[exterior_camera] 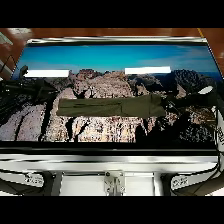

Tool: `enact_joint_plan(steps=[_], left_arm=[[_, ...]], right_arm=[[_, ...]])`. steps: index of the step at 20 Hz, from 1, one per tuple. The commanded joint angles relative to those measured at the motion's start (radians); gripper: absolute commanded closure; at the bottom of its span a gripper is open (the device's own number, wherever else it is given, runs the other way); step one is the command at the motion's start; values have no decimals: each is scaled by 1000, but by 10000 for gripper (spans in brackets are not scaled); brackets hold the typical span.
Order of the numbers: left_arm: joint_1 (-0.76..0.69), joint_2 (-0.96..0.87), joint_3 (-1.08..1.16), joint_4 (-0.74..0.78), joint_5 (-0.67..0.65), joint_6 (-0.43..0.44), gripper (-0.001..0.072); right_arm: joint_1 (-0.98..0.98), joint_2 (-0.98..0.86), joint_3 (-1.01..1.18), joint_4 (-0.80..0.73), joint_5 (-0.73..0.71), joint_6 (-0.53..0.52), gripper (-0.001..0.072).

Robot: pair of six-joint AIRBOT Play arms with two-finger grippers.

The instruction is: Fold the shirts.

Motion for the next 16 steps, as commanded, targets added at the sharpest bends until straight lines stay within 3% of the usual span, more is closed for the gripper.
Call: enact_joint_plan(steps=[1,6,9,11,13,14,16], left_arm=[[-23,67,6,-1,-43,42,119],[-71,87,6,-1,-49,53,119],[-122,87,6,0,-45,57,119],[-163,87,6,-1,-38,57,119],[-207,87,5,0,-8,56,127],[-232,86,5,0,25,56,177],[-301,81,5,-1,132,45,588]], right_arm=[[21,-82,0,148,-33,-34,43],[55,-138,0,254,-45,-64,50],[69,-144,0,253,-52,-69,331],[73,-143,1,257,-48,-70,661],[69,-127,1,267,1,-101,657],[68,-105,1,262,33,-117,657],[62,-37,1,232,86,-120,657]])
